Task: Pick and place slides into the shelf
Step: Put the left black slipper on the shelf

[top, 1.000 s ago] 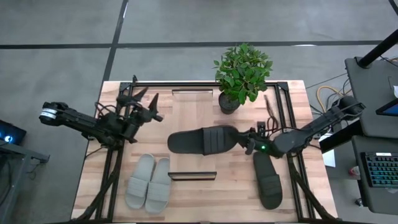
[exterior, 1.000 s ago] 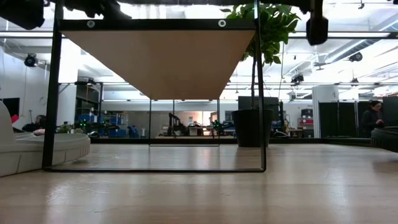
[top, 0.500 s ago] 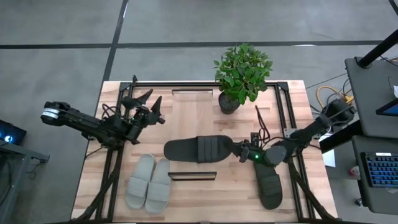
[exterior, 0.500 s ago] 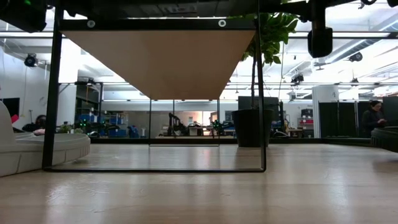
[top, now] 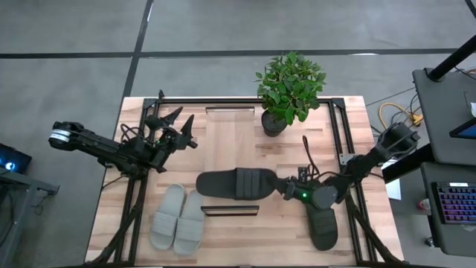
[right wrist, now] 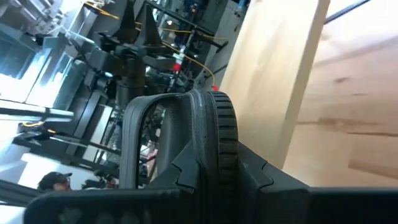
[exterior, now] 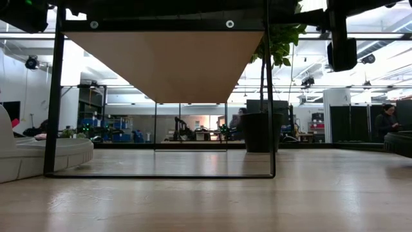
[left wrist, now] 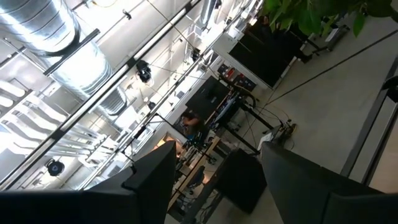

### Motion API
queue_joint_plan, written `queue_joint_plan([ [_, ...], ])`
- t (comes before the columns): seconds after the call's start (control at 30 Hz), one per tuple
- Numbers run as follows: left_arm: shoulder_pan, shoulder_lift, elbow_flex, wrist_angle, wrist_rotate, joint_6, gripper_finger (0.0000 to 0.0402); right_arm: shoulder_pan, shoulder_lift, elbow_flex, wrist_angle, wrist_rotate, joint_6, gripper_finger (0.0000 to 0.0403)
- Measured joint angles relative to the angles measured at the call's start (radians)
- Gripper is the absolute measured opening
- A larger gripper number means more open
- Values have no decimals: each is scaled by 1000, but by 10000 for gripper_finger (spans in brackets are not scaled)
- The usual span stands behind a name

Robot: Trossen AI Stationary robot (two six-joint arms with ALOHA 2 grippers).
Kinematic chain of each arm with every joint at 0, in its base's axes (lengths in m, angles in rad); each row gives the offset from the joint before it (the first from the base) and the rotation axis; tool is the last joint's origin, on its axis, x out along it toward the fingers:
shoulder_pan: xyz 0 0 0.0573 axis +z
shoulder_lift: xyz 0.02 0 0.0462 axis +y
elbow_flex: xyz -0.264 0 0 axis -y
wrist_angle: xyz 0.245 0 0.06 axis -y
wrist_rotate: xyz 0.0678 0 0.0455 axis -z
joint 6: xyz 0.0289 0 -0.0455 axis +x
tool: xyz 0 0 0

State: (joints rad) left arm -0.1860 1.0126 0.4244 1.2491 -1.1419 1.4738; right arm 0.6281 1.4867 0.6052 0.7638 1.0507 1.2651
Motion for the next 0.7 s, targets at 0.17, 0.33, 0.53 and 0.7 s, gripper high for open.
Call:
queue_joint_plan([
  [0.17, 0, 0, -2, 0, 1, 0, 219, 11, 8, 0, -3, 0, 42, 41],
  [0.33, 0, 0, -2, 0, 1, 0, 219, 20, 10, 0, -29, 1, 53, 41],
  [0.53, 0, 0, -4, 0, 1, -2, 219, 23, 10, 0, -134, 4, 177, 41],
  [0.7, 0, 0, -4, 0, 1, -2, 219, 29, 10, 0, -133, -1, 201, 41],
])
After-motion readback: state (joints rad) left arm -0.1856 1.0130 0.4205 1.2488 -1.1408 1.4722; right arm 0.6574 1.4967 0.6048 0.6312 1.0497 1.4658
